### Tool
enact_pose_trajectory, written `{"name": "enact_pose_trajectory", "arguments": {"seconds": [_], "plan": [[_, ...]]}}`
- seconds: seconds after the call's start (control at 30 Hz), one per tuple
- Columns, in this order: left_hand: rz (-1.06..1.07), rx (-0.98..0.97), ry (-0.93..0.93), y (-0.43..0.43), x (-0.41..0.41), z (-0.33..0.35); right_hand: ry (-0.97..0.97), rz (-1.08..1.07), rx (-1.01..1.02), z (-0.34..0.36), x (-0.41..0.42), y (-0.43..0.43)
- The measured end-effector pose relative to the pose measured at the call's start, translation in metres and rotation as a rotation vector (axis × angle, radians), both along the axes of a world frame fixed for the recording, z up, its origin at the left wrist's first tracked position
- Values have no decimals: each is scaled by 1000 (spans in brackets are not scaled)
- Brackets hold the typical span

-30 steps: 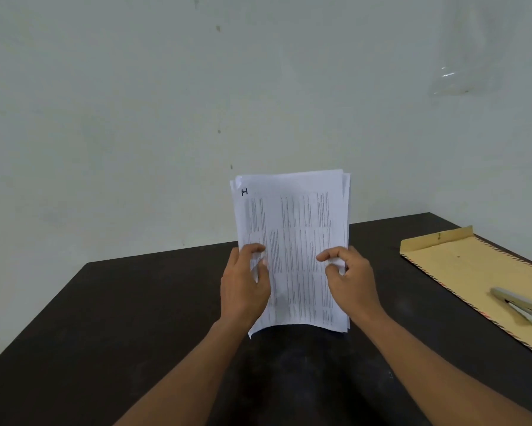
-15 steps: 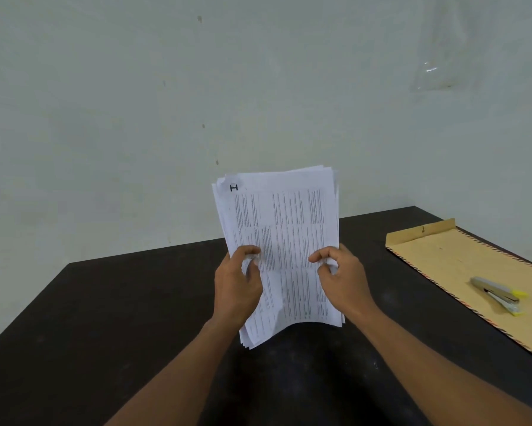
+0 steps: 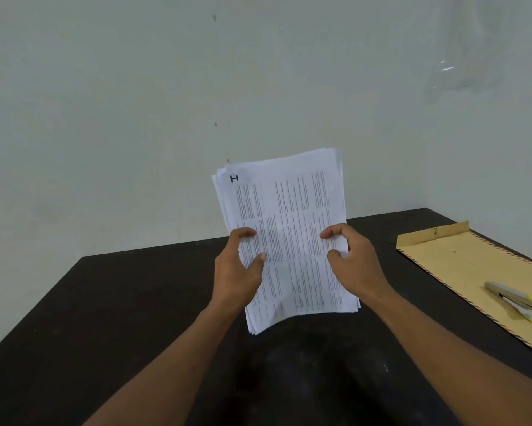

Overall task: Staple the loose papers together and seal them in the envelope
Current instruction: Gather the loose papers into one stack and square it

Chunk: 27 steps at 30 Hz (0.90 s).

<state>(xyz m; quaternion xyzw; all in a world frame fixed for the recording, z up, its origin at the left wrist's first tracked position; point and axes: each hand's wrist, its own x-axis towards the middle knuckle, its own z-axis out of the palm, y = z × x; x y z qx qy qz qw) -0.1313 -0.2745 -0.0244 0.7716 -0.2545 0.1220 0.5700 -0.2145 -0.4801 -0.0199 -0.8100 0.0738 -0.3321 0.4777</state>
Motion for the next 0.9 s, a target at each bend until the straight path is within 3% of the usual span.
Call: {"name": "enact_pose_trajectory", "arguments": {"seconds": [0.3, 0.4, 0.57, 0.77, 0.9], "plan": [[69, 98, 22, 4, -11, -25, 8, -39, 26, -29, 0, 13], [88, 199, 91, 17, -5, -15, 178, 18, 3, -11, 2, 7], [103, 589, 311, 58, 11, -18, 586, 190, -135, -26, 15, 22], [158, 771, 407, 100, 10, -46, 665, 286, -289, -64, 18, 67], [217, 842, 390, 119, 10, -59, 659, 234, -436, -79, 22, 90]]}}
